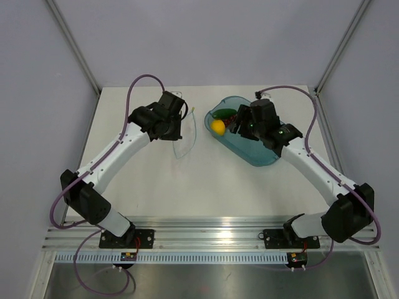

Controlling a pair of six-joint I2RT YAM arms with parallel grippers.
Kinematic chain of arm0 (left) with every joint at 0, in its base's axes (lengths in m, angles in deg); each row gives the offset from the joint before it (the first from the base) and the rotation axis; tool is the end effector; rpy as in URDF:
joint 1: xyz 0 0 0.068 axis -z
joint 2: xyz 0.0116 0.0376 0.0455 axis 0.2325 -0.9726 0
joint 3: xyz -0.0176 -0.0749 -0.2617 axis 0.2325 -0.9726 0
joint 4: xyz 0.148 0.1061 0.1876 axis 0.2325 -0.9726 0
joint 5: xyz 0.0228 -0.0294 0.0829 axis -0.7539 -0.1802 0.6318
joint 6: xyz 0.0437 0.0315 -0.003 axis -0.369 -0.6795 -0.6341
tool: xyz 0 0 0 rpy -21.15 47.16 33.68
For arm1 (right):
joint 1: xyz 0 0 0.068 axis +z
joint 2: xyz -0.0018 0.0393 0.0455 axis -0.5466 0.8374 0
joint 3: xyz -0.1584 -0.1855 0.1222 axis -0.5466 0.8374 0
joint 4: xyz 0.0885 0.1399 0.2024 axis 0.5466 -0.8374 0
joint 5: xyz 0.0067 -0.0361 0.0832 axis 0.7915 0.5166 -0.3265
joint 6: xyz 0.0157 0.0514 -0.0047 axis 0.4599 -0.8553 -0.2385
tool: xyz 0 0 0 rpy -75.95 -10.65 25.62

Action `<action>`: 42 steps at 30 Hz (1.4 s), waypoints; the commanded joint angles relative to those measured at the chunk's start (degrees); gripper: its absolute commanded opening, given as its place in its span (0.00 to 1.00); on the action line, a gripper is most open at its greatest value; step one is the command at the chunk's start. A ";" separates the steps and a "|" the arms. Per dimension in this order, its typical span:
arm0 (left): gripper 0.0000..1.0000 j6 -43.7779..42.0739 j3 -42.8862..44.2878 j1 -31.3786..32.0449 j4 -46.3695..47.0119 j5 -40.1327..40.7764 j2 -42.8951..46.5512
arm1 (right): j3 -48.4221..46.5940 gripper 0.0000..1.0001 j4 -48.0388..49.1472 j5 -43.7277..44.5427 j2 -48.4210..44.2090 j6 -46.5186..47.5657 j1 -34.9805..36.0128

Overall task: Place the food in the zip-top bag and seal the zipper
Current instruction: Pick up the fake fruit from the bin.

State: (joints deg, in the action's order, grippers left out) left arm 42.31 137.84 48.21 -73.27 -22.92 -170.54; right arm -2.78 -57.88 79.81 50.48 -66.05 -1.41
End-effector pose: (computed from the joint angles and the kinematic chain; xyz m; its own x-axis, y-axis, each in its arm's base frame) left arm 0.2642 -0.1743 0.3548 -0.8060 0.0453 -0.5902 0.1219 0.9884 -0.0907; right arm 0.2621 0.1588 0.3344 -0.6665 0.2675 -0.6958 -0.1028 0.8915 0.4412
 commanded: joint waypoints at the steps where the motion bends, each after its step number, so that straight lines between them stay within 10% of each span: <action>1: 0.00 -2.14 4.30 0.57 -2.75 6.80 -1.24 | -0.55 0.69 0.86 7.85 1.93 3.26 -6.50; 24: 0.00 -3.72 3.70 1.18 -2.66 5.66 -2.65 | -11.47 0.46 12.35 21.50 34.46 43.16 -10.98; 42: 0.00 -3.28 3.17 1.45 -1.87 3.64 -3.18 | -10.84 0.45 16.07 15.17 37.36 45.02 -13.53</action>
State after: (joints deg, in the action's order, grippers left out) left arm 39.21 140.55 49.30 -76.73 -18.79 -173.51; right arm -12.81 -43.96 96.86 86.41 -21.75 -14.74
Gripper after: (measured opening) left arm 0.008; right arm 0.456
